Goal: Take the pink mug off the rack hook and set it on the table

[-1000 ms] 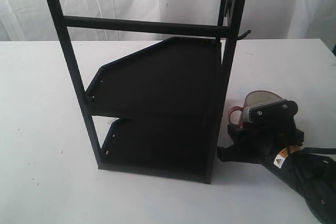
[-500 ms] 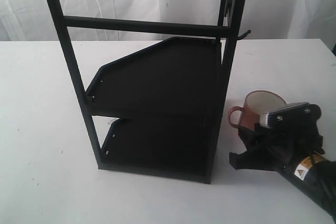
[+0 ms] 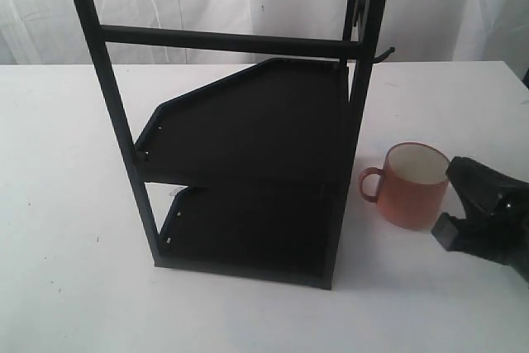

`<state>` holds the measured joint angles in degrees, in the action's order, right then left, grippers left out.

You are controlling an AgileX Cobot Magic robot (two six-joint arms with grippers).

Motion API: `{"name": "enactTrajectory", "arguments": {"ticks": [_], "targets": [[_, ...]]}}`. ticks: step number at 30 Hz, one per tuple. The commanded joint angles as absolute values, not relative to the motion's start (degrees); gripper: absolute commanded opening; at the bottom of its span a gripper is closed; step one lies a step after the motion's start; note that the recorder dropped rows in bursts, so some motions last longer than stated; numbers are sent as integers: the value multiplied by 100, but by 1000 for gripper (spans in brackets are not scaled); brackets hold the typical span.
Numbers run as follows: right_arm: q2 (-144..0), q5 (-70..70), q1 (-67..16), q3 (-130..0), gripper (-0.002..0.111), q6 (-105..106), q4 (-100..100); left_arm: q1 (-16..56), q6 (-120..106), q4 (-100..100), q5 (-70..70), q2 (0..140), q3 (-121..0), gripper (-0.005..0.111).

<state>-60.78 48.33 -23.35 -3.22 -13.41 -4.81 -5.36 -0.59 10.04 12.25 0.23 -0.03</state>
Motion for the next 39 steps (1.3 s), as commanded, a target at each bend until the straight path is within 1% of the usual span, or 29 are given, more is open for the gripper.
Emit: {"name": "enactTrajectory", "arguments": {"ticks": [1, 3, 5, 9, 14, 16, 20, 23, 26, 28, 30, 32, 33, 35, 37, 39], "targets": [[-4838, 3162, -2341, -261, 0, -1559, 381, -555, 0, 988, 1204, 0, 0, 0], [-4203, 2668, -2341, -261, 0, -1559, 748, -555, 0, 988, 1204, 0, 0, 0], [-3605, 2496, -2341, -261, 0, -1670, 1195, -555, 0, 988, 1204, 0, 0, 0], [-2317, 2489, -2341, -261, 0, -2377, 1515, -555, 0, 988, 1204, 0, 0, 0], [-1148, 2437, -2341, -261, 0, -2040, 1528, -555, 0, 988, 1204, 0, 0, 0], [-860, 2307, -2341, -261, 0, -1862, 1431, -555, 0, 988, 1204, 0, 0, 0], [-415, 1722, -2341, -261, 0, -1086, 501, -555, 0, 988, 1204, 0, 0, 0], [-217, 1858, -2341, -261, 0, -536, 461, -555, 0, 988, 1204, 0, 0, 0], [0, 1931, -2260, -261, 0, -417, 540, -555, 0, 988, 1204, 0, 0, 0], [0, 2257, -1971, -261, 0, -414, 785, -554, 0, 988, 1215, 0, 0, 0], [0, 2589, -1498, -261, 0, -439, 910, -554, 0, 988, 1165, 0, 0, 0], [0, 2868, -672, -261, 0, -749, 1392, -554, 0, 988, 1165, 0, 0, 0], [0, 2977, 180, -261, 0, -1342, 1717, -554, 0, 988, 1165, 0, 0, 0], [0, 2854, 1138, -261, 0, -2083, 1717, -554, 0, 988, 1165, 0, 0, 0], [0, 2984, 1399, -261, 0, -2806, 1919, -554, 0, 988, 1165, 0, 0, 0], [0, 3240, 1399, -261, 0, -2907, 1993, -554, 0, 988, 1165, 0, 0, 0]]}}
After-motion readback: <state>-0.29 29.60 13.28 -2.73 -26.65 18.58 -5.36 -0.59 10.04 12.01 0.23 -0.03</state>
